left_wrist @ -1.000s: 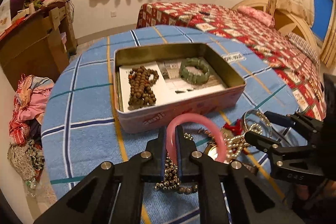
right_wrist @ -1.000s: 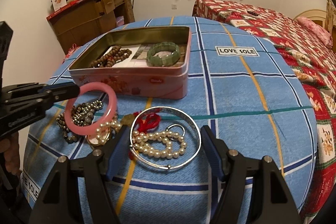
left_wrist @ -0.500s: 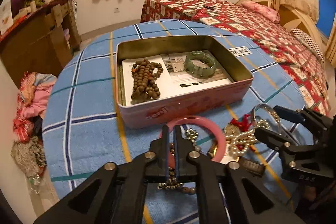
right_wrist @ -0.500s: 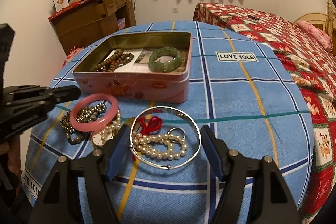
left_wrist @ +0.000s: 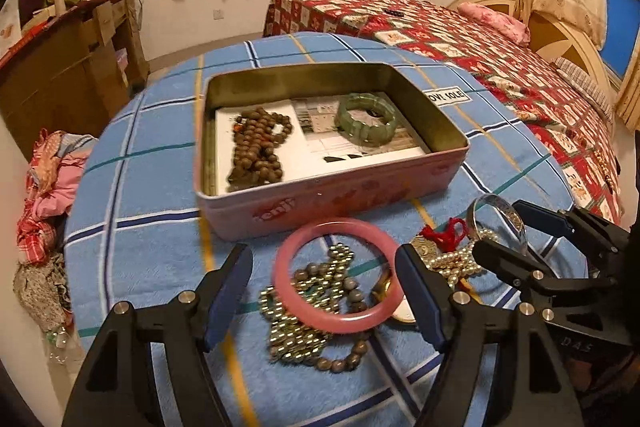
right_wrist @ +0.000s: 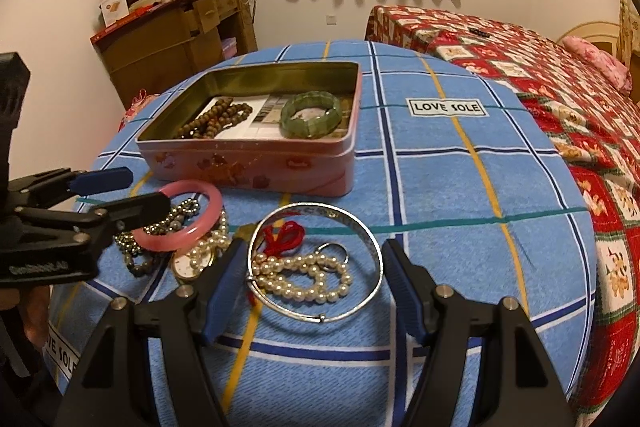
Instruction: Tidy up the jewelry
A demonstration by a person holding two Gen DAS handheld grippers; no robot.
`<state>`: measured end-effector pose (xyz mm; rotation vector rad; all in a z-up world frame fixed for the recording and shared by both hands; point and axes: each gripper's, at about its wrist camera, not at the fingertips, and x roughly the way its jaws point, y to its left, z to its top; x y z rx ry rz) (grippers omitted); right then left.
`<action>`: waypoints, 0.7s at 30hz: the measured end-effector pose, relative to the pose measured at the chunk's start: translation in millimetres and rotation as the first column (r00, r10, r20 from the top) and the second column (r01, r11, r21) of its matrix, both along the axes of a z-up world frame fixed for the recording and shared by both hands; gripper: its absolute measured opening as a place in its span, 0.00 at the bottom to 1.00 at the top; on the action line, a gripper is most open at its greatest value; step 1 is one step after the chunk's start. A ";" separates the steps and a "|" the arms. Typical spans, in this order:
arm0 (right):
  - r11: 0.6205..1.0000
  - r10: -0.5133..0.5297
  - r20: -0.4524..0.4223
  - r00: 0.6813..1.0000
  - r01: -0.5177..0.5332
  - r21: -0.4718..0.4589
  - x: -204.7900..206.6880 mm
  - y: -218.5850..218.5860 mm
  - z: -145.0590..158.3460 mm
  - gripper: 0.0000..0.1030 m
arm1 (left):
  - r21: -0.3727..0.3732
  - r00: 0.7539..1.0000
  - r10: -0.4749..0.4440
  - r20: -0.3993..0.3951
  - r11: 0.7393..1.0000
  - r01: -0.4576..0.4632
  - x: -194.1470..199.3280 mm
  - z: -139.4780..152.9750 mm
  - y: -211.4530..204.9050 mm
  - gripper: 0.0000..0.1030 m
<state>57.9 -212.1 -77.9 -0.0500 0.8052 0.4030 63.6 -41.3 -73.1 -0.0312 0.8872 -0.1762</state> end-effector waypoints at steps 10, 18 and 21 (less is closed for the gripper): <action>1.000 0.002 -0.008 1.000 -0.002 0.000 -0.6 -0.4 -2.6 0.69 | 0.016 1.000 -0.022 -0.017 1.000 0.022 2.4 -11.4 -8.2 0.74; 1.000 0.002 -0.009 1.000 -0.002 0.000 -1.2 -0.4 -2.9 0.69 | 0.040 1.000 -0.017 -0.020 0.999 0.018 2.1 -12.9 -14.1 0.76; 1.000 0.000 -0.010 1.000 0.000 0.002 -1.3 -0.1 -3.2 0.69 | 0.027 1.000 -0.021 -0.023 0.999 0.021 1.5 -10.5 -13.4 0.76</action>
